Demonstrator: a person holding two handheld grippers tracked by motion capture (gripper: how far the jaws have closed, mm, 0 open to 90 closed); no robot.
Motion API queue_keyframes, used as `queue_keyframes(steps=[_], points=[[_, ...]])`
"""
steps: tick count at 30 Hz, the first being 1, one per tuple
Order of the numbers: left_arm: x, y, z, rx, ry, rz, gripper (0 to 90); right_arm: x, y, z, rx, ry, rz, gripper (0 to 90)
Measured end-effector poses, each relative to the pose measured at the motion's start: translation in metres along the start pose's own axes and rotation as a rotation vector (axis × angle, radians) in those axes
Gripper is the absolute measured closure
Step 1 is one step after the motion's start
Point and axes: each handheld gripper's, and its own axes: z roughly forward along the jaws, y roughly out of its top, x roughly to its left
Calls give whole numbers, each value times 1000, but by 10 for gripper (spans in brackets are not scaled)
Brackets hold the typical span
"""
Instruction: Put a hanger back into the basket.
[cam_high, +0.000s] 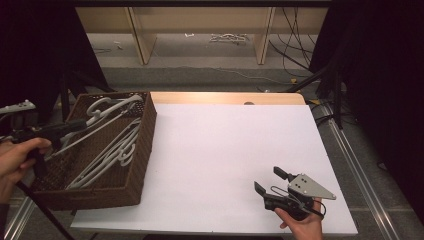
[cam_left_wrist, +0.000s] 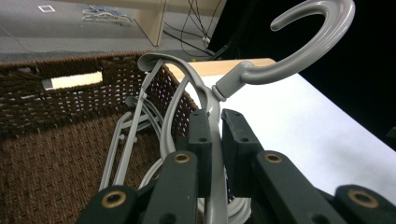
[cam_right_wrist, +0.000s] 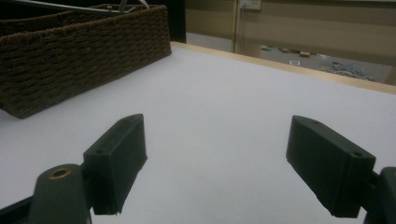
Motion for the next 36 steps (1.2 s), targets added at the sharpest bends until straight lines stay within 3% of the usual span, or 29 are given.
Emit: queue_keyframes(steps=[12, 14, 16, 19, 25, 29, 36], points=[[14, -18, 36, 80, 7, -47, 825, -1, 0, -2, 11, 0, -3, 211], [16, -20, 39, 90, 9, -45, 825, -1, 0, -2, 10, 0, -2, 211], [18, -23, 44, 101, -3, -17, 825, -1, 0, -2, 10, 0, -2, 211], [19, -29, 52, 146, 14, -7, 824, -1, 0, -2, 10, 1, -3, 211], [25, -36, 56, 180, 14, 1, 824, -1, 0, -2, 11, 1, -3, 211], [28, -42, 59, 219, 41, 6, 824, 0, 0, 0, 1, 1, 1, 212], [28, -52, 65, 254, 23, 4, 824, 0, 0, 0, -3, 2, 0, 211]])
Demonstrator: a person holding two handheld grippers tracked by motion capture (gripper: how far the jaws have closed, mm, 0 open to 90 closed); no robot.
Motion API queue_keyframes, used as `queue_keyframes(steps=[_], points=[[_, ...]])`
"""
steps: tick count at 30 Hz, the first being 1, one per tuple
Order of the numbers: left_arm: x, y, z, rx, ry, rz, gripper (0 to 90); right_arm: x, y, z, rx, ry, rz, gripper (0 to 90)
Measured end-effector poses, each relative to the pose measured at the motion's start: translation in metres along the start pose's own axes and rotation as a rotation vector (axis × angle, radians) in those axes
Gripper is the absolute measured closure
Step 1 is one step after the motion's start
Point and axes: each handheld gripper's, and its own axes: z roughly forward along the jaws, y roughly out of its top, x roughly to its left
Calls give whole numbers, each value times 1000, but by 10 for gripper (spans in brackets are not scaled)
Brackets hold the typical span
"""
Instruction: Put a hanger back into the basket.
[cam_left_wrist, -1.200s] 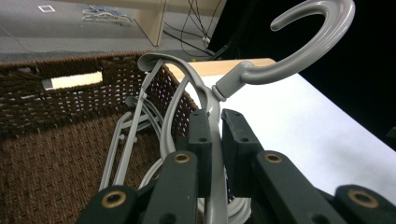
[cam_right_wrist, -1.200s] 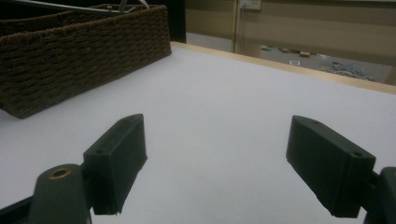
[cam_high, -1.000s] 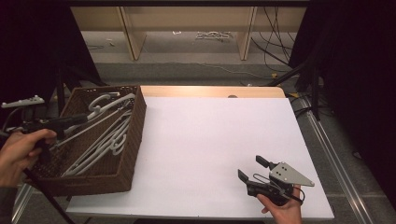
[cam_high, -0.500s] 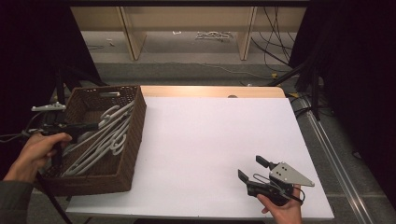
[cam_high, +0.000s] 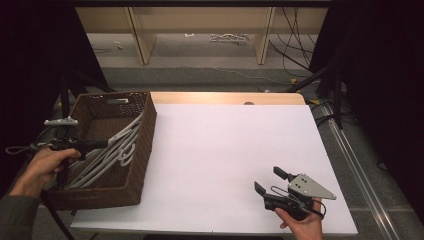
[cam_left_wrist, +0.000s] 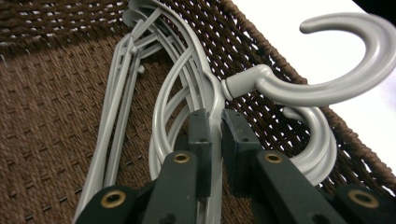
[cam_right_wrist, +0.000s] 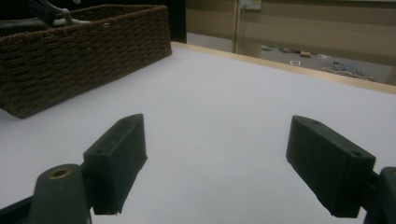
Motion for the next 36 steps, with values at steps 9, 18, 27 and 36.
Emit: queue_keyframes(steps=[9, 18, 27, 36], points=[[-4, -7, 14, 99, -5, 37, 823, 0, 0, -2, 14, 0, -3, 212], [-3, -12, 16, 143, 5, 17, 821, 0, 0, 0, 5, 0, -1, 212], [-5, -10, 11, 76, 33, -10, 698, 0, 0, -2, 14, 0, -4, 212], [-17, -8, -2, -15, 22, 0, 483, 1, 0, 0, 1, 2, -4, 211]])
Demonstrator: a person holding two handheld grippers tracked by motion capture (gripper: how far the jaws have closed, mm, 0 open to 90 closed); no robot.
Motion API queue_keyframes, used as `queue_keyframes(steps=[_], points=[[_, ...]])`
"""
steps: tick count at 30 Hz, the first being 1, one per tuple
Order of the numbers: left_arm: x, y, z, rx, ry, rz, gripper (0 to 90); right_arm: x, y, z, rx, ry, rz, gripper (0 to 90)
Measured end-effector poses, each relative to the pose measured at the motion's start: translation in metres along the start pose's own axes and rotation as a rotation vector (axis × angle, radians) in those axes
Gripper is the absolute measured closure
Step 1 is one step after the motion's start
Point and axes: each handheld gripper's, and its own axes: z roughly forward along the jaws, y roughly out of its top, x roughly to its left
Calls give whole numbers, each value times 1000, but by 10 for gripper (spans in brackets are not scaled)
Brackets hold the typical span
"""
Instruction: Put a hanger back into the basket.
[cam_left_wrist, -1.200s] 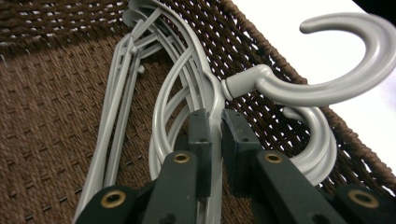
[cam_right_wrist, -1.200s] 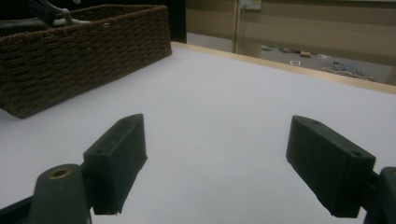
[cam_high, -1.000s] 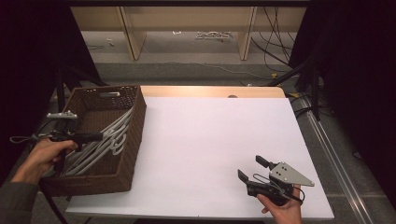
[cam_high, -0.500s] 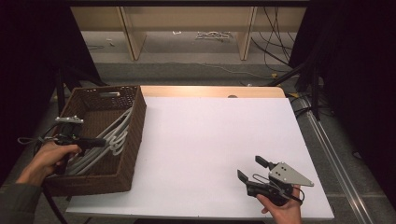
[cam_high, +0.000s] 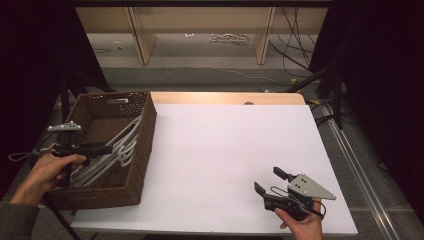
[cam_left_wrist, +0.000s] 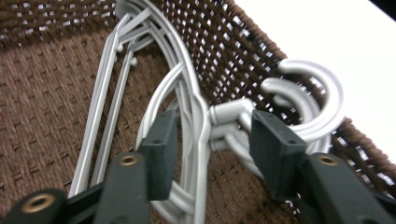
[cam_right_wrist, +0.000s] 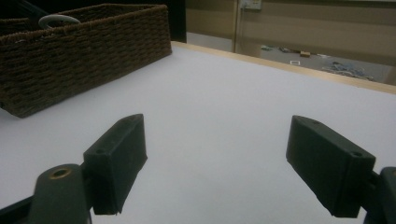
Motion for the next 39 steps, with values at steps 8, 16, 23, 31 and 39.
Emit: queue_keyframes(steps=[8, 16, 23, 31, 39], points=[[-31, 13, -11, -96, 72, 11, 341, 0, 0, 0, 3, 0, 6, 211], [-85, 21, -12, -189, 23, 51, 307, 0, 0, 0, -3, -2, 5, 210], [-121, 18, 6, -213, -73, 78, 279, 1, 0, -2, 10, -6, -2, 209], [-161, 15, 26, -234, -143, 137, 252, 1, 0, -3, 8, -11, -3, 209], [-187, 11, 49, -266, -183, 208, 222, 1, 0, -3, 6, -3, 2, 208]])
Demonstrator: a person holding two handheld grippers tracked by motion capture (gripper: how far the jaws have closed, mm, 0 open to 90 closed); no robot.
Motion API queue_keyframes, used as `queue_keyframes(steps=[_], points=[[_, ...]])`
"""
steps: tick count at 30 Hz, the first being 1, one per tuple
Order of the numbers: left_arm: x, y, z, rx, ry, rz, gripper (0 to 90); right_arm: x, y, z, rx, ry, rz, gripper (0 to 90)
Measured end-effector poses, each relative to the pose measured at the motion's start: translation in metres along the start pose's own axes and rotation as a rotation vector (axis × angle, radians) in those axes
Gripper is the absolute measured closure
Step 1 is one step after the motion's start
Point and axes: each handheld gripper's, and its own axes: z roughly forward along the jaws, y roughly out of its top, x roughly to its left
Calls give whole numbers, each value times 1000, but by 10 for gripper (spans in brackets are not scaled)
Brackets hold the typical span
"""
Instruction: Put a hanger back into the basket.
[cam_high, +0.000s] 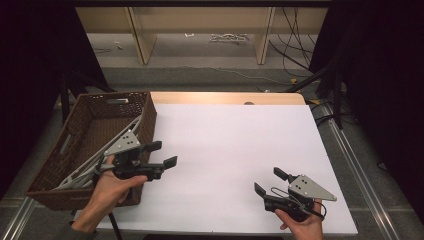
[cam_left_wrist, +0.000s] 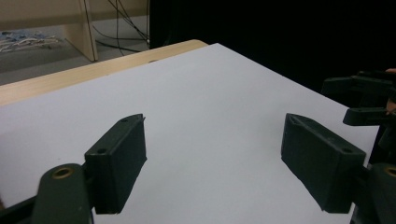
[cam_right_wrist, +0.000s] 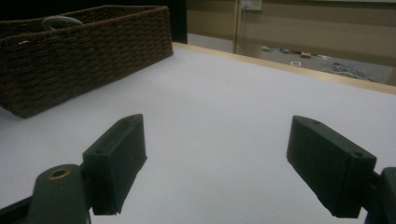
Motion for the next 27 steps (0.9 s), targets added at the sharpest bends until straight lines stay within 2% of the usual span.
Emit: queue_keyframes(steps=[2, 4, 5, 8, 12, 13, 14, 17, 18, 19, 20, 21, 23, 27], points=[[-1, -2, 3, -13, -12, 8, 209, 0, 0, 0, 6, 3, 1, 207], [-5, -5, 8, -25, -29, -11, 201, 0, 0, -1, 9, 4, -2, 206], [-7, -8, 10, -24, -38, 1, 197, 0, 0, -1, 9, 4, -2, 206], [-11, -15, 16, -34, -45, 6, 181, 1, 0, 0, -10, 9, 2, 204], [-16, -27, 24, -40, -55, -8, 170, 2, 1, -2, 7, -3, -5, 202], [-17, -31, 27, -37, -63, 28, 166, 2, 1, -2, 5, -1, -8, 203], [-19, -34, 28, -33, -62, 27, 161, 1, 1, 0, -22, -6, -35, 202], [-22, -40, 31, -34, -66, 42, 158, 1, 0, 0, -40, 0, -28, 201], [-22, -42, 31, -33, -67, 61, 158, 2, 1, -1, -26, -5, -29, 201], [-24, -45, 32, -36, -74, 48, 158, 2, 1, -1, -23, -3, -27, 201], [-24, -46, 33, -33, -77, 58, 158, 2, 1, -1, -22, -3, -29, 201], [-25, -49, 34, -32, -75, 49, 159, 2, 1, -1, -21, -2, -28, 201], [-24, -54, 36, -26, -78, 67, 159, 3, 1, -1, -31, 9, -21, 201], [-23, -63, 38, -28, -72, 63, 159, 4, 1, -2, -23, -3, -32, 201]])
